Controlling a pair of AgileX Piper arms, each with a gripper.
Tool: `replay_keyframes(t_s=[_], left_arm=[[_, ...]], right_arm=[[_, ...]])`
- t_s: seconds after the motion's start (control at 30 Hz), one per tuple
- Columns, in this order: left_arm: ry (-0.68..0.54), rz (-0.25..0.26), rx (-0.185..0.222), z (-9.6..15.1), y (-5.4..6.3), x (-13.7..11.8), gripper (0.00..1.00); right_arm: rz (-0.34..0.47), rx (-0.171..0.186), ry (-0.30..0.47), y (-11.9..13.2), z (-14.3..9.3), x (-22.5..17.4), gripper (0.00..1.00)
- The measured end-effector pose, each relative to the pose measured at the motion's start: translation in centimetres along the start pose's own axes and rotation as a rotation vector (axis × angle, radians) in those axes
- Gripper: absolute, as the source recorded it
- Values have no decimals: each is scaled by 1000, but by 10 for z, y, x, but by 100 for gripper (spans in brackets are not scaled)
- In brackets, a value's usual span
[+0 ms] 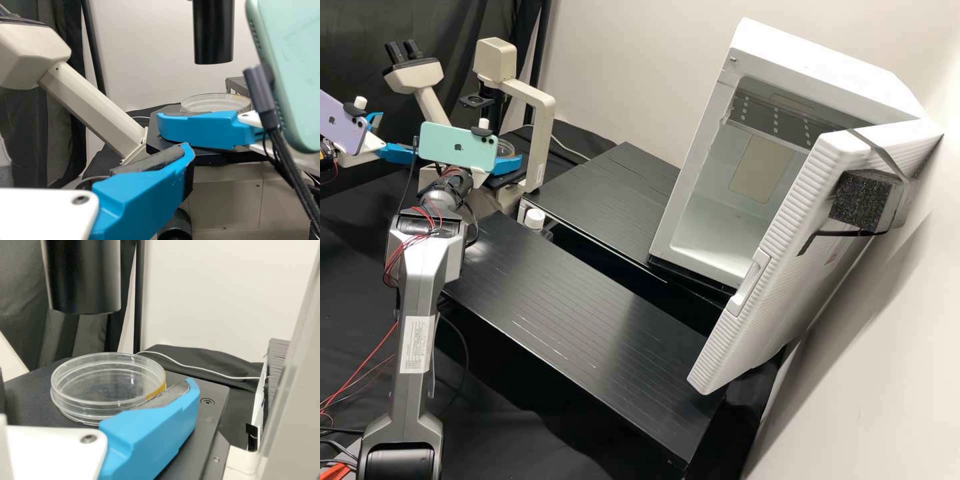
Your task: Move the petri dish to the bench.
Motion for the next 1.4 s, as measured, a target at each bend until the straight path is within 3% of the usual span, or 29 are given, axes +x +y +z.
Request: replay_keyframes(t_s=[0.17,1.4], left_arm=[[0,0,0,0,0,0,100],[0,0,0,0,0,0,100]], right_arm=[[0,-14,-8,0,0,0,0],[-2,-8,-16,1,0,0,0]])
